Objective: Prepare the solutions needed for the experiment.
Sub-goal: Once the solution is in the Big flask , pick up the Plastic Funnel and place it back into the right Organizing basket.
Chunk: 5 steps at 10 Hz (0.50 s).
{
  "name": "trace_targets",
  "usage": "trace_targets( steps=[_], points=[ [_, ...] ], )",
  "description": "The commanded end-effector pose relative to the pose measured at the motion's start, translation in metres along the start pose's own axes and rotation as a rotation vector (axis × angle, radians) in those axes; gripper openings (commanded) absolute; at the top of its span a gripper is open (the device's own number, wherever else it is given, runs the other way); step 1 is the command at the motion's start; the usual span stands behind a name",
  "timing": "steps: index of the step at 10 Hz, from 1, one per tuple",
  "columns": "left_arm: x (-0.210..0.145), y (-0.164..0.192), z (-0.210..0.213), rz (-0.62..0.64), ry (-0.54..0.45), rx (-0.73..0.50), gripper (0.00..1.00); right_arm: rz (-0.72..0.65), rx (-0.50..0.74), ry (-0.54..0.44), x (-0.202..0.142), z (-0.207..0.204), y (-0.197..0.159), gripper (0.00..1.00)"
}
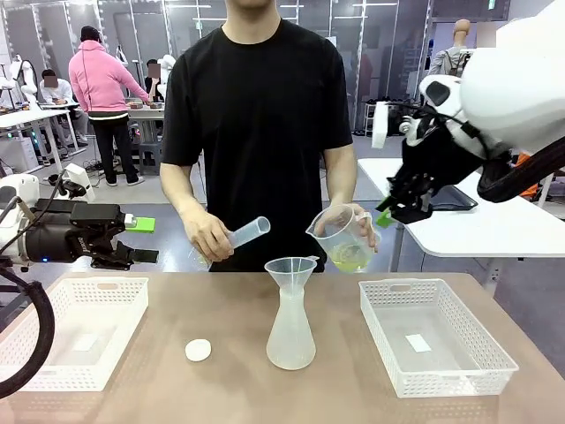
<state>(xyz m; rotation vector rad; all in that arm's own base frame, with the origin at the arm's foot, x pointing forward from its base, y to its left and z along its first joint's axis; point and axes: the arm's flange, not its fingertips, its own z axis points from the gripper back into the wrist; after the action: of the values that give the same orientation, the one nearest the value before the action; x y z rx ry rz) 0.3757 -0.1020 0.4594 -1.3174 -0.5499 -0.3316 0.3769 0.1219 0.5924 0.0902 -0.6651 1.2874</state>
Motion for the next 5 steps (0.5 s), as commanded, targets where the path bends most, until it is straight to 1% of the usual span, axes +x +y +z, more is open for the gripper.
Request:
trace_targets(
  steps=[1, 2, 3, 5],
  points=[
    [-0.001, -0.003, 0.000, 0.006, 0.013, 0.001, 1.00, -0.053, 0.040, -0.006, 0.008, 0.008, 0.010, 0.31],
    [-0.001, -0.003, 0.000, 0.006, 0.013, 0.001, 1.00, 0.082, 0.030, 0.063, 0.013, 0.006, 0.015, 0.31],
    [-0.001, -0.003, 0.000, 0.006, 0.013, 0.001, 1.00, -0.049, 0.022, 0.006, -0.003, 0.002, 0.001, 0.31],
    [-0.001, -0.003, 0.000, 0.006, 0.013, 0.001, 1.00, -0.049, 0.022, 0.006, -0.003, 0.002, 0.001, 0.31]
  ],
)
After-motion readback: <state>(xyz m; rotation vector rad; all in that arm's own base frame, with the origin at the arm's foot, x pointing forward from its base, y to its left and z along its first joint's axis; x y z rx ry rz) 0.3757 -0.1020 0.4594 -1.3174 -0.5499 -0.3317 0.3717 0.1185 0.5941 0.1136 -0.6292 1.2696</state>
